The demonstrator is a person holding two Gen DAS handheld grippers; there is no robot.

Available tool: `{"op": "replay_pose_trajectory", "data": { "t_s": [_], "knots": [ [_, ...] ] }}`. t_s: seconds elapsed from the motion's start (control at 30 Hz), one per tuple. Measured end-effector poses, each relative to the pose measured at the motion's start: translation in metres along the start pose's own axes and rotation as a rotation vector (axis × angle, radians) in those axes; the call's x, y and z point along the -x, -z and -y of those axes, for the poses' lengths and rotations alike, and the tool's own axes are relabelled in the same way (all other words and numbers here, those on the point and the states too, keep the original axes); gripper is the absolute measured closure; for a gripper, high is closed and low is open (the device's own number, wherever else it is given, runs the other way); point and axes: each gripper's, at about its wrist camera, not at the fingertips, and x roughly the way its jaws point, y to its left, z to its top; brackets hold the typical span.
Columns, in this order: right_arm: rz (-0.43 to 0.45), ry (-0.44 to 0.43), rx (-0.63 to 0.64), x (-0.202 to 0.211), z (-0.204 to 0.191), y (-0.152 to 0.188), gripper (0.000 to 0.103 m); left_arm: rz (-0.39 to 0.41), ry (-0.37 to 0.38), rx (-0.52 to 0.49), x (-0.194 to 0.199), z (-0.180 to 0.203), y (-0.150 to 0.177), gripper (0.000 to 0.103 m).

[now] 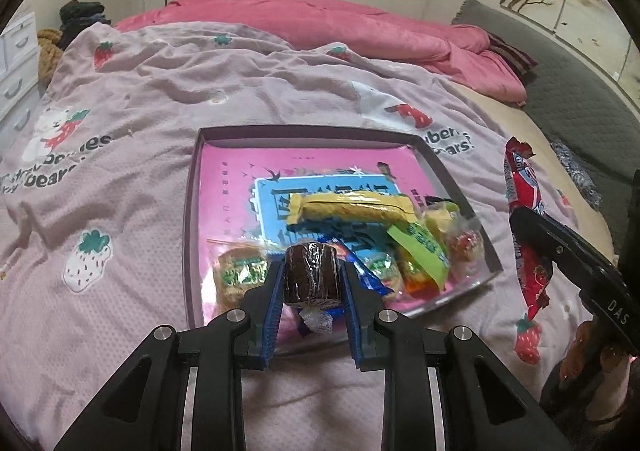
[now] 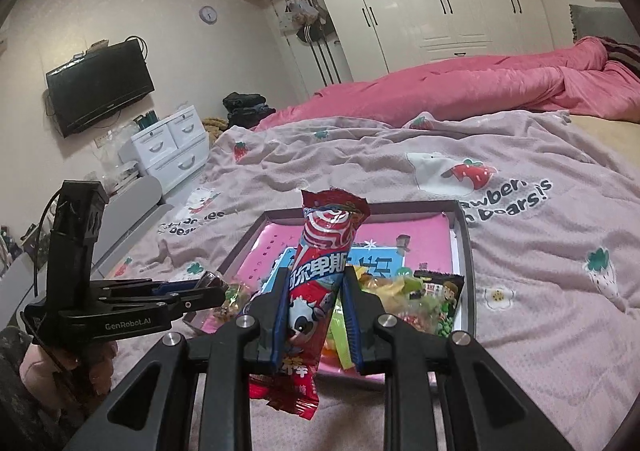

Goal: Organize snacks
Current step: 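Carry the chocolate piece over the tray with the left gripper while the right carries the candy bar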

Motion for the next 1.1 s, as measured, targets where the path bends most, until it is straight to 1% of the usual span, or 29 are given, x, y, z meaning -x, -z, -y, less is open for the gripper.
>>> {"op": "replay_pose_trajectory", "data": {
  "t_s": [0.23,0.47,0.67,0.83,1.1],
  "knots": [
    [-0.017,0.014,-0.006,-0.016,0.006,-0.003,0.078,-0.009,-0.005,0.008,-0.018,-0.004,-0.005,0.074],
    [-0.098,0.052,0.006,-0.048,0.009,0.004,0.078,-0.039,-0.015,-0.012,-0.035,0.000,-0.001,0.074],
    [-0.141,0.092,0.023,-0.067,0.010,0.011,0.078,-0.044,-0.018,-0.025,-0.043,0.003,-0.001,0.075],
    [-0.148,0.107,0.022,-0.071,0.013,0.015,0.077,-0.036,-0.018,-0.036,-0.043,0.006,-0.003,0.075],
    [-0.125,0.121,0.016,-0.065,0.016,0.012,0.077,-0.033,-0.015,-0.037,-0.043,0.007,-0.005,0.075]
  ]
}}
